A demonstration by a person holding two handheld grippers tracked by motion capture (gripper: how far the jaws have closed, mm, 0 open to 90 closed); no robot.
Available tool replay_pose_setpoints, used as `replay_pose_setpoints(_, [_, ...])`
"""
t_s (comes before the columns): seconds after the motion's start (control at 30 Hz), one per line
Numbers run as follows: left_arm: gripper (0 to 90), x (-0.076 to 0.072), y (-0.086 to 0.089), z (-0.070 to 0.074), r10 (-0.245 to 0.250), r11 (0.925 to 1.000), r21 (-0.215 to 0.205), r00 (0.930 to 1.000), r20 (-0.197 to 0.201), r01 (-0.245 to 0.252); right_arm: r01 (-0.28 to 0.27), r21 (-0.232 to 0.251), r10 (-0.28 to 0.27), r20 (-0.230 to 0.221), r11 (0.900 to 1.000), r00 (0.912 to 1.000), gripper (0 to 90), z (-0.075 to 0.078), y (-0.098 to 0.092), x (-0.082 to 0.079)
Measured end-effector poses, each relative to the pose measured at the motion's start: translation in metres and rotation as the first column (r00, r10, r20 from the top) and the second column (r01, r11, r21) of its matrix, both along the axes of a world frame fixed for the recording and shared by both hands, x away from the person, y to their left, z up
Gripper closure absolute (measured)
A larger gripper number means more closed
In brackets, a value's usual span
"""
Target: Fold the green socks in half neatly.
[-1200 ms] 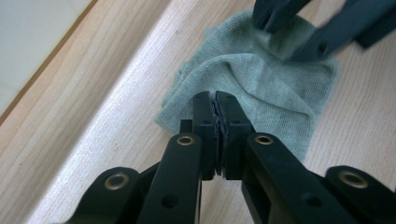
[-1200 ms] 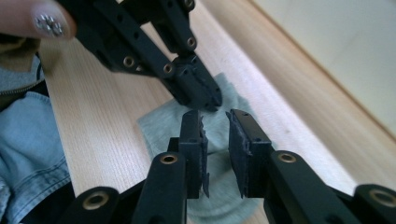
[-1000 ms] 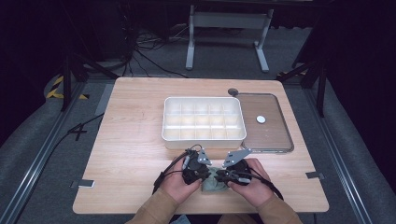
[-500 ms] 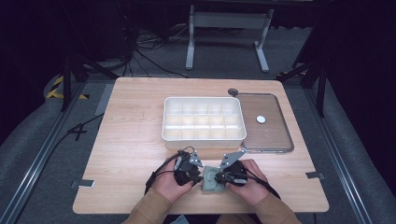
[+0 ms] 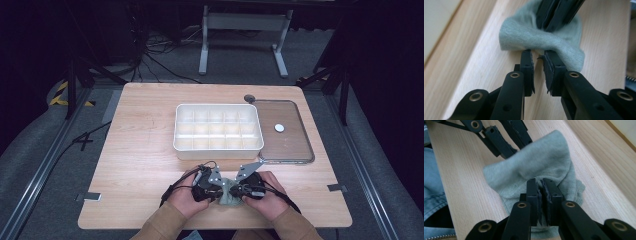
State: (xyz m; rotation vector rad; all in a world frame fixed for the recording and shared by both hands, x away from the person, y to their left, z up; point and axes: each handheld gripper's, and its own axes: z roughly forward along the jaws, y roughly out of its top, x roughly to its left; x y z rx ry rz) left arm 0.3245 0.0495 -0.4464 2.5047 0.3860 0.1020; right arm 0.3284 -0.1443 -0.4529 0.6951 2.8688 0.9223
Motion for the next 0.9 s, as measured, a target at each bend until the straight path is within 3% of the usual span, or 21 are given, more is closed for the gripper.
replay_pose_setpoints(0.2, [75.9,-0.001,0.003,0.007,-0.015,0.9997,-0.019,0.9987,0.049,0.016,-0.001,0.044,0.001,0.002,0.999,1.0000,86.8,0.003,0.003,-0.002])
replay_pose_setpoints(0.27, [74.7,-0.002,0.002,0.007,-0.028,0.9988,-0.039,0.9991,0.032,0.029,-0.006,0.037,0.005,0.004,0.999,1.0000,85.7,0.002,0.006,-0.001])
replay_pose_setpoints(0.33, [74.3,-0.004,0.000,0.005,-0.028,0.9992,-0.027,0.9991,0.032,0.029,-0.003,0.046,0.003,0.009,0.999,1.0000,85.6,-0.005,0.009,-0.003])
replay_pose_setpoints(0.5, [73.6,-0.004,0.000,0.005,-0.027,0.9990,-0.037,0.9995,0.016,0.027,-0.006,0.019,0.006,0.016,1.000,0.9998,78.7,0.001,0.006,-0.004])
replay_pose_setpoints(0.6, [72.8,-0.003,-0.001,0.005,-0.025,0.9993,-0.027,0.9997,0.005,0.025,-0.003,0.042,0.002,0.017,0.999,0.9998,77.9,0.013,-0.004,-0.005])
replay_pose_setpoints(0.67, [71.7,-0.003,-0.002,0.004,-0.029,0.9993,-0.022,0.9996,0.005,0.029,0.028,0.083,-0.031,0.033,0.996,0.9990,78.0,0.025,-0.018,-0.003])
replay_pose_setpoints(0.77, [71.5,-0.002,-0.003,0.003,-0.031,0.9992,-0.025,0.9995,0.008,0.031,0.072,0.095,-0.075,0.030,0.993,0.9967,79.7,0.031,-0.034,0.000])
replay_pose_setpoints(0.8, [71.0,-0.002,-0.004,0.003,-0.031,0.9992,-0.024,0.9995,0.006,0.031,0.114,0.045,-0.114,-0.008,0.992,0.9935,81.6,0.026,-0.050,0.006])
replay_pose_setpoints(0.83, [70.6,-0.001,-0.004,0.002,-0.032,0.9993,-0.017,0.9995,-0.001,0.032,0.129,0.015,-0.129,-0.013,0.992,0.9916,82.4,0.020,-0.055,0.008])
replay_pose_setpoints(0.9, [70.1,-0.001,-0.005,0.001,-0.032,0.9994,-0.010,0.9995,-0.002,0.032,0.133,0.008,-0.133,-0.025,0.991,0.9909,82.8,0.014,-0.057,0.009])
